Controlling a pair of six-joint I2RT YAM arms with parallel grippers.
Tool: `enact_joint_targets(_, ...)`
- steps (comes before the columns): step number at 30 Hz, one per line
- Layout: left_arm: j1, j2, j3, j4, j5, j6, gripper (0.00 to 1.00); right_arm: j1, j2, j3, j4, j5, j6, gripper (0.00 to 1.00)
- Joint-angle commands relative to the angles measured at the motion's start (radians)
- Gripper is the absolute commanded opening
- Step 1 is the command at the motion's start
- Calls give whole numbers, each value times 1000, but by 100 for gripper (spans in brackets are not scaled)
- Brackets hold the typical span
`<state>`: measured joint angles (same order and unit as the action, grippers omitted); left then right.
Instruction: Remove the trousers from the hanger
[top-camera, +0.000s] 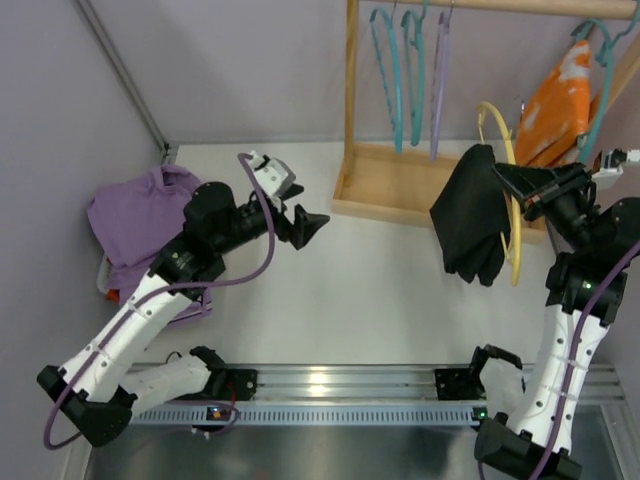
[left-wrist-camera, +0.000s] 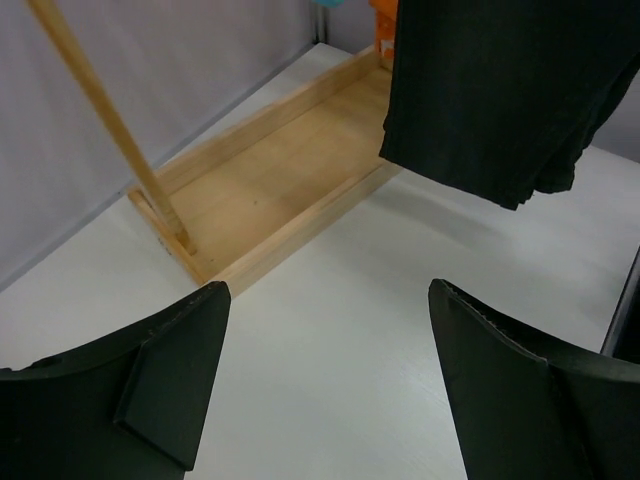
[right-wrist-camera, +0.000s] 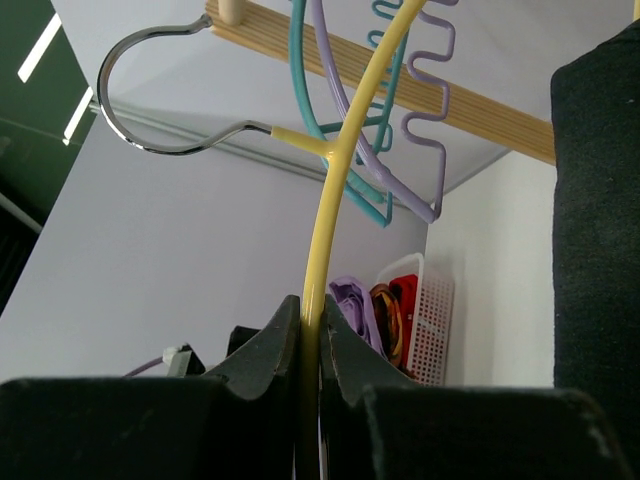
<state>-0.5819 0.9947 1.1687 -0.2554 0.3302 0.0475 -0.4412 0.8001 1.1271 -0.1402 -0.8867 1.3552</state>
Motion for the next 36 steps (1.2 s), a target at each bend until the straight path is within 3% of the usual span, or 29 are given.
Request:
enact_joint_targets(1,-171,35,-21,183,-202,41,86,-14,-100,13,25,94,-25,0)
enact_joint_targets(6,-457,100,-79,338,-416,91,82,-14,-131,31,-74,118,-34,0)
enact_joint_targets(9,-554,159,-93,421,-473,57,82,-14,-154,34,-119,143,-24,0)
enact_joint_targets(18,-709,367,-52,697,-461,-44,80,-14,-191,2,-116,163,65,0)
enact_joint_targets(23,-733,495,11,797,-496,-43,77,-14,-206,8,-114,154,90,0)
enact_joint_targets(29,-736,577,80,858,-522,-18,65,-13,-208,25,-134,157,107,0)
enact_joint_targets(36,-739,650,140,900,-481,-34,64,-13,-203,22,-119,158,116,0)
